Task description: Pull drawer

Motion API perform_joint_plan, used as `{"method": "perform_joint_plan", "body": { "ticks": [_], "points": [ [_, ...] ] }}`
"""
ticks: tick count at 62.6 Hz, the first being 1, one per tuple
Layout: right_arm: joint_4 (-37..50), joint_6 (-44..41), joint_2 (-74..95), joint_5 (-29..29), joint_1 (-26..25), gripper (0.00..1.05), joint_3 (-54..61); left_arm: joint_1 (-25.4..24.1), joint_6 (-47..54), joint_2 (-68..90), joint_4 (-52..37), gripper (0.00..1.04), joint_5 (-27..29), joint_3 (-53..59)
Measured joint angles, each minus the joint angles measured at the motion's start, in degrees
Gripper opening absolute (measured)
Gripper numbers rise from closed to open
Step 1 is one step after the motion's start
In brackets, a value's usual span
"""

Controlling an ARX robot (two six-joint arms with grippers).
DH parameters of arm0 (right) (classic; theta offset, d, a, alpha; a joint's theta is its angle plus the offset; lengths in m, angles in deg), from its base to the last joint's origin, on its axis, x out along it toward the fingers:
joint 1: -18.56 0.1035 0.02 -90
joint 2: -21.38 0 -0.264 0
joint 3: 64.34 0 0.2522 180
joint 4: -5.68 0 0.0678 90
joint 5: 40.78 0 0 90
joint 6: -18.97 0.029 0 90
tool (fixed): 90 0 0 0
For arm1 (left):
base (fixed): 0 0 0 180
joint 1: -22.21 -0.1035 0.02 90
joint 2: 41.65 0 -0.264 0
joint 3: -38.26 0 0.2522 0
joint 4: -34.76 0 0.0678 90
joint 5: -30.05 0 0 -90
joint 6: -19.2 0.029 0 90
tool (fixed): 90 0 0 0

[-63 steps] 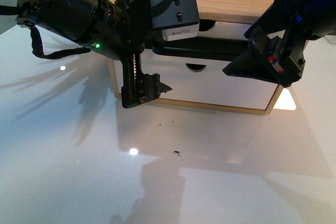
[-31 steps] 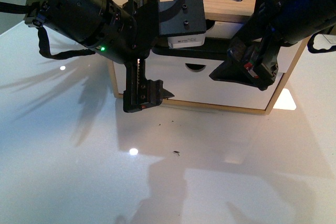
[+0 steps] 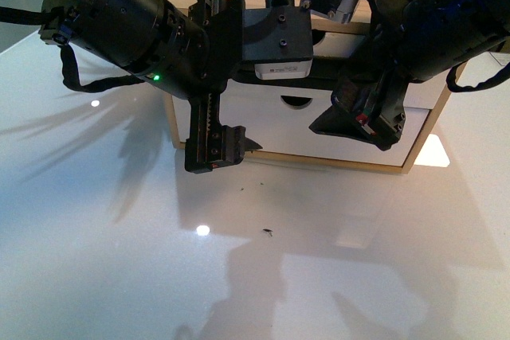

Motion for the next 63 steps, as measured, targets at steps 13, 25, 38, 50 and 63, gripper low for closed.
{"method": "perform_joint_plan", "body": {
  "ticks": [13, 25, 38, 50, 63],
  "points": [
    [-1.6, -1.7, 0.0, 1.1, 0.0, 0.96, 0.0, 0.3, 2.0, 0.0, 1.3, 0.97, 0.7, 0.0],
    [-4.8, -3.3, -0.2, 0.3, -0.2, 0.96, 0.3, 0.8, 4.7, -0.4, 4.5, 0.97, 0.9, 0.0],
    [-7.2, -4.6, -1.4, -1.1, -0.2, 0.96, 1.6, 1.1, 4.9, -1.7, 7.9, 0.97, -0.7, 0.4],
    [-9.3, -7.3, -3.3, -2.1, 0.0, 0.96, 3.5, 1.3, 4.7, -3.6, 9.6, 0.97, -1.5, 2.2],
    [-10.2, -8.8, -6.4, -3.1, 0.7, 0.96, 7.4, 1.7, 4.8, -7.0, 10.0, 0.97, -2.5, 6.5]
  ]
}}
